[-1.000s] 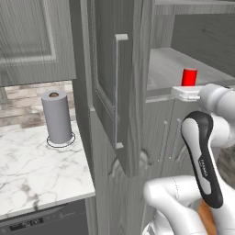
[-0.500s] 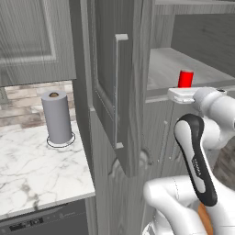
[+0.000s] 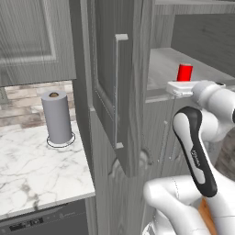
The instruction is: Pick the can from the counter and place it in the open cabinet.
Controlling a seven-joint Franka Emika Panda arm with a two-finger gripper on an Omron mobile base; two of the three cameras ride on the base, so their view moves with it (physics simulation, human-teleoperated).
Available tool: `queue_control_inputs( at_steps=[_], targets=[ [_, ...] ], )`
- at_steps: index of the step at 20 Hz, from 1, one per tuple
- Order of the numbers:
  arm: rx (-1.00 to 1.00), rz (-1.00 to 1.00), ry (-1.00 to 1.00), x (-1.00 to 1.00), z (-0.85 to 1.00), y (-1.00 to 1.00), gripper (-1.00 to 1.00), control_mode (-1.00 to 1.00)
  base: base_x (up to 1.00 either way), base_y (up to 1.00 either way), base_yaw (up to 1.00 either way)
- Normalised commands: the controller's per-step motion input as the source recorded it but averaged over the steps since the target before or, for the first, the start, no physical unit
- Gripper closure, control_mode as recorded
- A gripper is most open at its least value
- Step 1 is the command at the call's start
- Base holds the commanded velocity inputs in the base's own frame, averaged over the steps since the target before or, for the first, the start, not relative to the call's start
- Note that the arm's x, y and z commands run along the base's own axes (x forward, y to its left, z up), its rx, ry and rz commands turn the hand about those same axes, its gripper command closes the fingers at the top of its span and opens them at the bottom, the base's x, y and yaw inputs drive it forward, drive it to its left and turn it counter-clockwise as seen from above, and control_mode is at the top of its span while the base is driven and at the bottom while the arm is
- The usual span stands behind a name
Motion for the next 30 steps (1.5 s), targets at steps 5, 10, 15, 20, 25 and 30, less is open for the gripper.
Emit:
queue_control_inputs(
  at_steps=[5,10,15,20,25,30],
  targets=[
    [0.00,0.00,0.00,0.16,0.05,0.00,1.00,-1.00,0.00,0.00,0.00],
    [0.00,0.00,0.00,0.28,0.00,0.00,1.00,-1.00,0.00,0.00,0.00],
    [0.00,0.00,0.00,0.35,0.00,0.00,1.00,-1.00,0.00,0.00,0.00],
    [0.00,0.00,0.00,0.37,0.00,0.00,1.00,-1.00,0.00,0.00,0.00],
    [0.00,0.00,0.02,0.35,0.00,0.00,1.00,-1.00,0.00,0.00,0.00],
    [0.00,0.00,0.03,0.35,-0.01,0.00,1.00,-1.00,0.00,0.00,0.00]
  ],
)
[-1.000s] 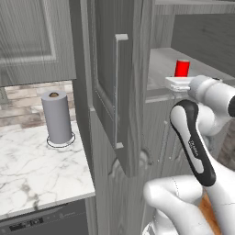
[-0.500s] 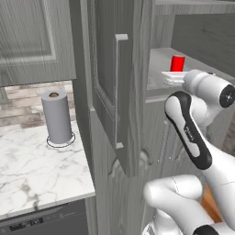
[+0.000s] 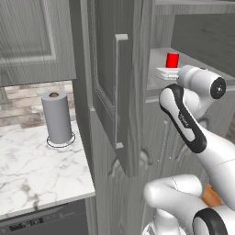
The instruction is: Pick the can from the counter and place it in the open cabinet.
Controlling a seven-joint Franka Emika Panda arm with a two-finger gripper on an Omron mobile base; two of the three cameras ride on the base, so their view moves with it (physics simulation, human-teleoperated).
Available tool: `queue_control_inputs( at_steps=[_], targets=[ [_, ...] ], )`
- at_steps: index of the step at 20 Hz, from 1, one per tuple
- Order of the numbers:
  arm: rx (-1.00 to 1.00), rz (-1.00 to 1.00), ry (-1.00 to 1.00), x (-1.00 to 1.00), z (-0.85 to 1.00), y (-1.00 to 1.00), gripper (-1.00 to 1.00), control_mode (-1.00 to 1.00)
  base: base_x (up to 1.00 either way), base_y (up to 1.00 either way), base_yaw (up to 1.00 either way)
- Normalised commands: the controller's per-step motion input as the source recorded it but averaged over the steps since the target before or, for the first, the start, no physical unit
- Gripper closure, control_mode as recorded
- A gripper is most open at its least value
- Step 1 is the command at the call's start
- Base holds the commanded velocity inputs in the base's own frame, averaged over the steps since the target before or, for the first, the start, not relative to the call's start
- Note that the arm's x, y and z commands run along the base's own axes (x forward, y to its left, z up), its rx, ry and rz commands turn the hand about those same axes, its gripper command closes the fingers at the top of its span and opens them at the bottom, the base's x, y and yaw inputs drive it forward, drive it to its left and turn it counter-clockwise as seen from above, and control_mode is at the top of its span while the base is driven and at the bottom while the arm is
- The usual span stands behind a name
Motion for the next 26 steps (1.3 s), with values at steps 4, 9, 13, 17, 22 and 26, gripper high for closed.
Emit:
queue_control_inputs(
  at_steps=[4,9,13,17,22,26],
  targets=[
    [0.00,0.00,0.06,0.36,-0.02,0.00,1.00,-1.00,0.00,0.00,0.00],
    [0.00,0.00,0.06,0.35,-0.13,0.02,1.00,-1.00,0.00,0.00,0.00],
    [0.00,0.00,0.03,0.29,-0.28,0.07,1.00,-1.00,0.00,0.00,0.00],
    [0.00,0.00,0.01,0.25,-0.29,0.08,1.00,-1.00,0.00,0.00,0.00],
    [0.00,0.00,0.00,0.09,-0.43,0.09,1.00,-1.00,0.00,0.00,0.00],
    [-0.01,0.00,0.00,0.00,-0.47,0.15,-1.00,-1.00,0.00,0.00,0.00]
  ],
)
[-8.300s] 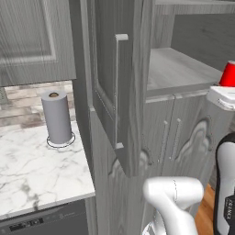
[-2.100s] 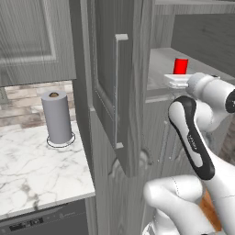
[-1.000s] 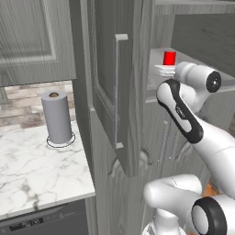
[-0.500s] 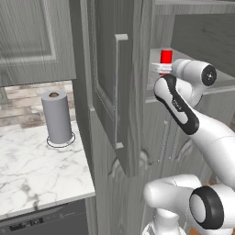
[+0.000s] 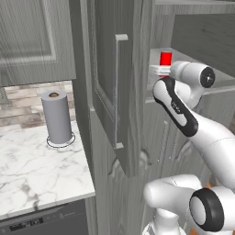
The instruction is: Pick the can from the counter and place it in the open cabinet.
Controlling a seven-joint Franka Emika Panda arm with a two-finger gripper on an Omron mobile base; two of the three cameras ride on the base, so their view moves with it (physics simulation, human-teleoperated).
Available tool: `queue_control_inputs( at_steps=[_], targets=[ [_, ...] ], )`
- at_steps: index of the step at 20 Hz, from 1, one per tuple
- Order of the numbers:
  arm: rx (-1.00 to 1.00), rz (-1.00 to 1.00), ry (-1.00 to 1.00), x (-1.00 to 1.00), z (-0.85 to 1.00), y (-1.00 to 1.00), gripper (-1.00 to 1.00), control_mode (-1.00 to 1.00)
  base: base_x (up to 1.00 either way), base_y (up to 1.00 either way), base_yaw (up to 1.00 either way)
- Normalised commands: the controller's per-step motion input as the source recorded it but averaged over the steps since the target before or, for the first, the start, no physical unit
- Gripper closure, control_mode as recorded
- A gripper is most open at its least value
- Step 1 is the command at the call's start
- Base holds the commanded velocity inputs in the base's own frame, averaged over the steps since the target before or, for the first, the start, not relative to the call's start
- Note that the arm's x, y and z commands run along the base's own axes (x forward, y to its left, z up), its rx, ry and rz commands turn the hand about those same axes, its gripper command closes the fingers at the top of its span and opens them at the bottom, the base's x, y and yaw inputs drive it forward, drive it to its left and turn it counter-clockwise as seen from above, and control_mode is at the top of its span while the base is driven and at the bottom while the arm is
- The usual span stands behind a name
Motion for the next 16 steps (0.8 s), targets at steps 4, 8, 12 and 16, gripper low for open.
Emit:
queue_control_inputs(
  at_steps=[4,8,12,16],
  targets=[
    [0.00,0.00,0.00,0.00,-0.43,0.17,-1.00,-1.00,0.00,0.00,0.00],
    [0.00,0.00,0.00,0.00,-0.36,0.13,-1.00,-1.00,0.00,0.00,0.00],
    [0.00,0.00,0.00,0.02,-0.29,0.11,-1.00,-1.00,0.00,0.00,0.00],
    [0.00,0.00,0.00,0.00,-0.22,0.05,-1.00,-1.00,0.00,0.00,0.00]
  ],
)
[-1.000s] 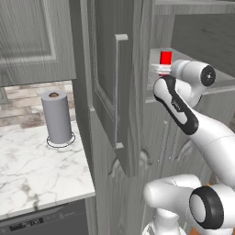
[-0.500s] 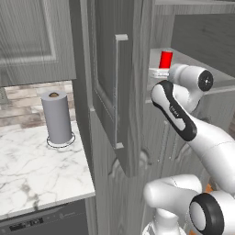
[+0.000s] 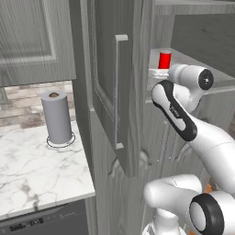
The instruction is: Pick the can from the counter and place it in the open cabinet.
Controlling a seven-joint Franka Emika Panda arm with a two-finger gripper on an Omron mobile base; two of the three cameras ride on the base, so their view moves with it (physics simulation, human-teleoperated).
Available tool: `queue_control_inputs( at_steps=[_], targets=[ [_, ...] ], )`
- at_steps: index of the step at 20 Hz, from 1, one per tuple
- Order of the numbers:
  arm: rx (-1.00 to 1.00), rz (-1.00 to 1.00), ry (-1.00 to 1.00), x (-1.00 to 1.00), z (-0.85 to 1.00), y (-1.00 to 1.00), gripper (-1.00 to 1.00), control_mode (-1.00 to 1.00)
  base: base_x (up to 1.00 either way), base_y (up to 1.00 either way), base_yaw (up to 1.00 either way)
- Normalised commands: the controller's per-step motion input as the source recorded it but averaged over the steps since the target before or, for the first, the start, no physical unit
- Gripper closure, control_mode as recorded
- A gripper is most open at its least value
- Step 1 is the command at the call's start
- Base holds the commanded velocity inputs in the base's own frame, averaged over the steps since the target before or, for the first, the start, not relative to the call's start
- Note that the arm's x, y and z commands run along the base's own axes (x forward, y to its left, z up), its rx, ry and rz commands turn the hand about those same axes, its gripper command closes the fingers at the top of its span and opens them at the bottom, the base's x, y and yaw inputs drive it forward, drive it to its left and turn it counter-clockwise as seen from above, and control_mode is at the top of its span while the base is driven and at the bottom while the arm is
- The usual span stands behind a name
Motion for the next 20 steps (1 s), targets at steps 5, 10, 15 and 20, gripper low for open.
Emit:
queue_control_inputs(
  at_steps=[5,10,15,20],
  targets=[
    [0.00,0.00,0.00,-0.01,-0.04,0.00,-1.00,-1.00,0.00,0.00,0.00],
    [0.00,0.00,0.00,-0.34,0.00,-0.01,-1.00,-1.00,0.00,0.00,0.00],
    [0.00,0.00,0.00,-0.68,0.01,-0.11,-1.00,-1.00,0.00,0.00,0.00],
    [0.00,0.00,0.00,-0.86,0.00,-0.17,-1.00,-1.00,0.00,0.00,0.00]
  ],
)
